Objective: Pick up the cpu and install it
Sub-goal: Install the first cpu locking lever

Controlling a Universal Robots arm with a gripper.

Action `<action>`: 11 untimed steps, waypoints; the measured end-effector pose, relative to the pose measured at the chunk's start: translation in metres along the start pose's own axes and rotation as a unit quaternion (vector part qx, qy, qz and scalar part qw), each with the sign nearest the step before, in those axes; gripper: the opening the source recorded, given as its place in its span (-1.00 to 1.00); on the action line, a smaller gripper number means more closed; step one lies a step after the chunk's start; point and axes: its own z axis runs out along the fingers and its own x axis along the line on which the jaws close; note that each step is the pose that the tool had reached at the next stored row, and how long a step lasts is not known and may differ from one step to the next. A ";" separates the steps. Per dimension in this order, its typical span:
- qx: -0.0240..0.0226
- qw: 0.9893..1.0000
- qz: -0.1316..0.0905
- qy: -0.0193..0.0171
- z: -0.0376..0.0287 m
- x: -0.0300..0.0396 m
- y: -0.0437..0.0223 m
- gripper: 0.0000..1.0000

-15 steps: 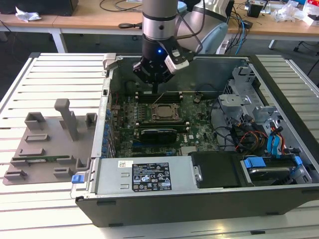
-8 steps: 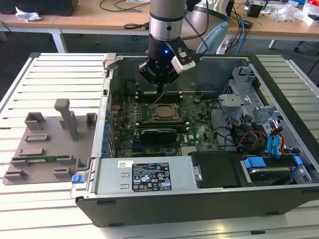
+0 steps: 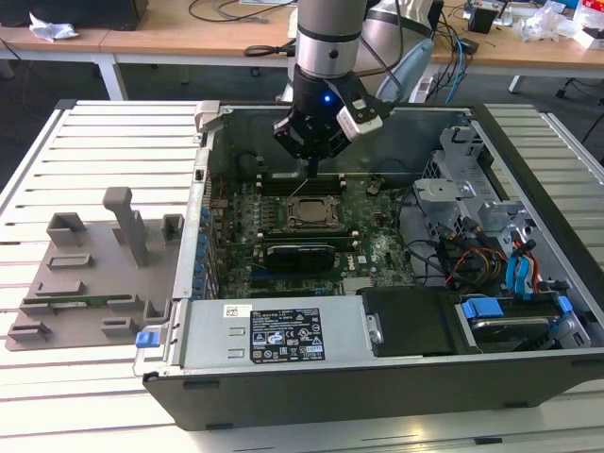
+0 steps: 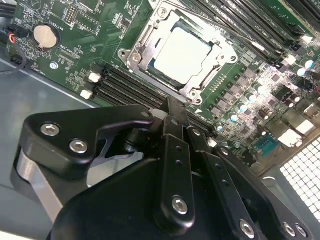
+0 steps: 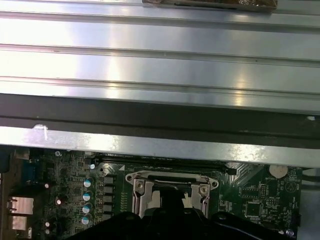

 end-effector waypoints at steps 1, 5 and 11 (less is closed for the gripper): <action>0.000 1.000 -0.001 0.000 0.0011 0.0004 0.0000 -0.79; -0.010 1.000 -0.018 -0.001 0.0068 0.0076 0.0006 -0.79; -0.014 1.000 -0.020 -0.001 0.0152 0.0120 0.0033 -0.79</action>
